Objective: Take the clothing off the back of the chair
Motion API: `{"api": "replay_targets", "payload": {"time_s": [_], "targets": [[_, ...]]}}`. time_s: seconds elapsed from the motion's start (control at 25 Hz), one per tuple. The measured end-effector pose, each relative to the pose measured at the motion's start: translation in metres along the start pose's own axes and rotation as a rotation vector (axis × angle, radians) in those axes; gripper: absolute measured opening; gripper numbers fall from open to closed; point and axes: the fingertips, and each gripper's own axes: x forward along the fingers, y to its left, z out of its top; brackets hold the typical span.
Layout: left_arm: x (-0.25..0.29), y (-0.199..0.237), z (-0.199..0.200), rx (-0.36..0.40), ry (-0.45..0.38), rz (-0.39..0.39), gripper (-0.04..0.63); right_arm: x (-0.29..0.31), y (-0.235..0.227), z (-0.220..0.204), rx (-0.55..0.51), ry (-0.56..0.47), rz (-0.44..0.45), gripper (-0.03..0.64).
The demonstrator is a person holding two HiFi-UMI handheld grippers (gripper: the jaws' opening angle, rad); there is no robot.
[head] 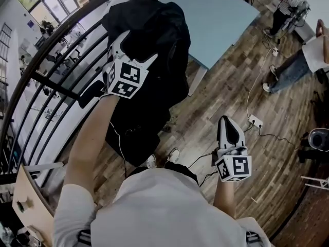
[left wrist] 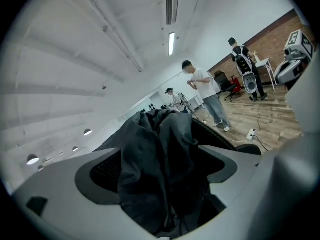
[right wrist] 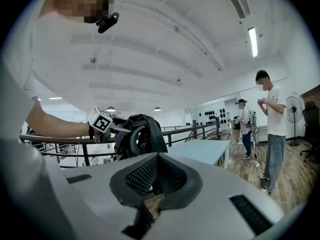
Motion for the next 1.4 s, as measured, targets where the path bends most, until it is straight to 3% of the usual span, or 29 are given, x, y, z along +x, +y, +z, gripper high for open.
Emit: {"api": "replay_targets", "payload": {"time_s": [0.2, 0.32, 0.52, 0.68, 0.8, 0.96, 1.0, 1.08, 1.2, 1.4], "targets": [[0.017, 0.016, -0.012, 0.005, 0.067, 0.053, 0.483, -0.002, -0.007, -0.003, 0.007, 0.006, -0.009, 0.020], [0.024, 0.027, -0.013, 0.047, 0.097, 0.053, 0.505, -0.002, -0.011, -0.006, 0.010, 0.010, -0.015, 0.020], [0.040, 0.038, -0.012, 0.135, 0.162, -0.034, 0.540, -0.002, -0.015, -0.009, 0.009, 0.018, -0.017, 0.020], [0.058, 0.035, -0.013, 0.156, 0.199, -0.146, 0.543, -0.003, -0.018, -0.009, 0.008, 0.025, -0.026, 0.020], [0.069, 0.029, -0.014, 0.159, 0.169, -0.199, 0.541, -0.006, -0.022, -0.012, 0.014, 0.033, -0.044, 0.020], [0.075, 0.026, -0.019, 0.107, 0.114, -0.224, 0.537, -0.007, -0.026, -0.015, 0.015, 0.042, -0.050, 0.020], [0.074, 0.025, -0.019, 0.112, 0.115, -0.231, 0.512, -0.007, -0.027, -0.016, 0.017, 0.046, -0.053, 0.020], [0.073, 0.018, -0.021, 0.151, 0.128, -0.238, 0.363, -0.007, -0.029, -0.019, 0.019, 0.050, -0.054, 0.020], [0.074, 0.012, -0.025, 0.185, 0.137, -0.216, 0.280, -0.004, -0.029, -0.020, 0.015, 0.046, -0.044, 0.020], [0.071, 0.024, -0.026, 0.173, 0.147, -0.154, 0.154, 0.001, -0.024, -0.016, 0.013, 0.049, -0.040, 0.020]]}}
